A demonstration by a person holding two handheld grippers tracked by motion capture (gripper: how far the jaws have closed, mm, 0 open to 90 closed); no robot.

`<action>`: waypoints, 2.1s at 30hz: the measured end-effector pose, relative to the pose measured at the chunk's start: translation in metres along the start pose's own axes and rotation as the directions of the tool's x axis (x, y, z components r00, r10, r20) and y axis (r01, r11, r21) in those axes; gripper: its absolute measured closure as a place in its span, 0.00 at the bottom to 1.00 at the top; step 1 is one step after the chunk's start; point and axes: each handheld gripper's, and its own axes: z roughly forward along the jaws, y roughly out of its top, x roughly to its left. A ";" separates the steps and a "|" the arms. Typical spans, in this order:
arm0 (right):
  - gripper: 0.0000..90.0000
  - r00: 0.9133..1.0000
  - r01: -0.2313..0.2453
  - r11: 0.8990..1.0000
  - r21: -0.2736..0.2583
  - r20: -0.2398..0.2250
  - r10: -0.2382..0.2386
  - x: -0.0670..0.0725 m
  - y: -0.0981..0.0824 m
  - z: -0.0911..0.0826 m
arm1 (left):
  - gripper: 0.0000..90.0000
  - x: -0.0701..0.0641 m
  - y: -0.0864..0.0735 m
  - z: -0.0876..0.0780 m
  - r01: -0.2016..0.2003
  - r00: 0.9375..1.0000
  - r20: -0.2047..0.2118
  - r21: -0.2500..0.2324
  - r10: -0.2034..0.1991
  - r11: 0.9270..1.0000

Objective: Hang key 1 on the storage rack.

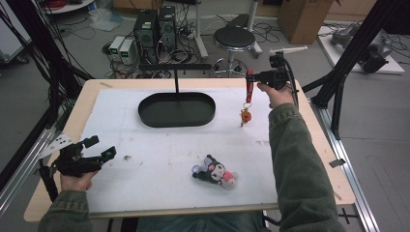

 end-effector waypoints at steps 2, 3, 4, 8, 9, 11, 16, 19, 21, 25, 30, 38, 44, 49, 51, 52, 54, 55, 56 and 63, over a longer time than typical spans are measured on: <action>0.83 1.000 0.007 1.000 -0.012 -0.019 -0.007 0.006 0.004 -0.004 | 0.04 0.000 0.000 0.000 0.002 1.000 -0.001 0.002 -0.002 1.000; 0.83 1.000 0.012 1.000 -0.013 -0.025 -0.013 0.009 0.005 -0.005 | 0.04 0.000 0.000 0.000 0.002 1.000 -0.001 0.002 -0.002 1.000; 0.83 0.999 0.012 1.000 -0.013 -0.031 -0.012 0.011 0.007 -0.005 | 0.04 0.000 0.000 0.000 0.002 1.000 -0.002 0.002 -0.002 1.000; 0.83 0.999 0.022 1.000 -0.019 -0.050 -0.023 0.022 0.013 -0.003 | 0.04 0.000 -0.001 -0.001 0.008 1.000 -0.005 -0.006 -0.008 1.000; 0.83 0.998 0.026 0.999 -0.023 -0.053 -0.027 0.024 0.015 -0.002 | 0.04 0.000 -0.001 -0.002 0.007 1.000 -0.003 -0.006 -0.007 1.000; 0.83 0.998 0.024 0.999 -0.032 -0.059 -0.026 0.030 0.018 -0.001 | 0.04 0.000 -0.001 -0.002 0.014 1.000 -0.001 -0.012 -0.014 1.000; 0.83 0.998 0.019 0.999 -0.041 -0.063 -0.022 0.044 0.026 0.003 | 0.04 0.001 -0.001 -0.003 0.019 1.000 0.001 -0.018 -0.019 1.000; 0.83 0.997 0.026 0.999 -0.035 -0.067 -0.028 0.053 0.032 0.008 | 0.04 0.001 0.000 -0.003 0.021 1.000 0.003 -0.023 -0.021 1.000; 0.83 0.998 0.018 0.999 -0.034 -0.065 -0.020 0.056 0.036 0.011 | 0.04 0.001 0.000 -0.002 0.023 1.000 0.003 -0.026 -0.023 0.999; 0.83 0.997 0.002 0.999 -0.034 -0.073 -0.005 0.062 0.044 0.018 | 0.04 0.003 0.000 -0.001 0.031 0.999 0.017 -0.028 -0.031 0.999; 0.83 0.997 0.027 0.999 -0.028 -0.070 -0.028 0.076 0.054 0.028 | 0.04 0.004 0.000 -0.001 0.034 0.999 0.019 -0.043 -0.034 0.998; 0.83 0.995 0.042 0.999 -0.034 -0.085 -0.045 0.096 0.071 0.049 | 0.04 0.001 0.001 0.005 0.006 0.999 0.035 -0.030 -0.005 1.000; 0.83 0.993 0.082 0.996 -0.028 -0.079 -0.084 0.114 0.081 0.063 | 0.04 -0.002 0.001 0.008 -0.004 0.998 0.056 -0.022 0.006 1.000; 0.83 0.989 0.127 0.992 -0.002 -0.070 -0.127 0.131 0.090 0.078 | 0.04 0.000 0.002 0.008 -0.002 0.999 0.054 -0.026 0.004 1.000; 0.83 0.988 0.141 0.990 0.000 -0.071 -0.140 0.136 0.092 0.085 | 0.04 0.000 0.001 0.008 -0.008 0.999 0.047 -0.024 0.009 1.000; 0.83 0.987 0.141 0.990 -0.001 -0.071 -0.141 0.138 0.094 0.088 | 0.04 0.000 0.001 0.008 -0.012 0.999 0.045 -0.021 0.013 1.000; 0.83 0.987 0.143 0.990 -0.004 -0.074 -0.143 0.139 0.096 0.095 | 0.04 0.000 0.001 0.008 -0.016 0.999 0.042 -0.019 0.017 1.000; 0.83 0.987 0.142 0.990 -0.004 -0.075 -0.141 0.139 0.097 0.098 | 0.04 0.000 0.001 0.009 -0.016 0.999 0.042 -0.018 0.017 1.000; 0.83 0.988 0.133 0.991 -0.006 -0.079 -0.133 0.139 0.098 0.101 | 0.04 0.000 0.001 0.009 -0.017 0.999 0.043 -0.017 0.017 1.000; 0.82 0.988 0.123 0.992 0.002 -0.092 -0.122 0.142 0.100 0.118 | 0.04 0.001 0.001 0.010 -0.015 0.999 0.047 -0.009 0.015 1.000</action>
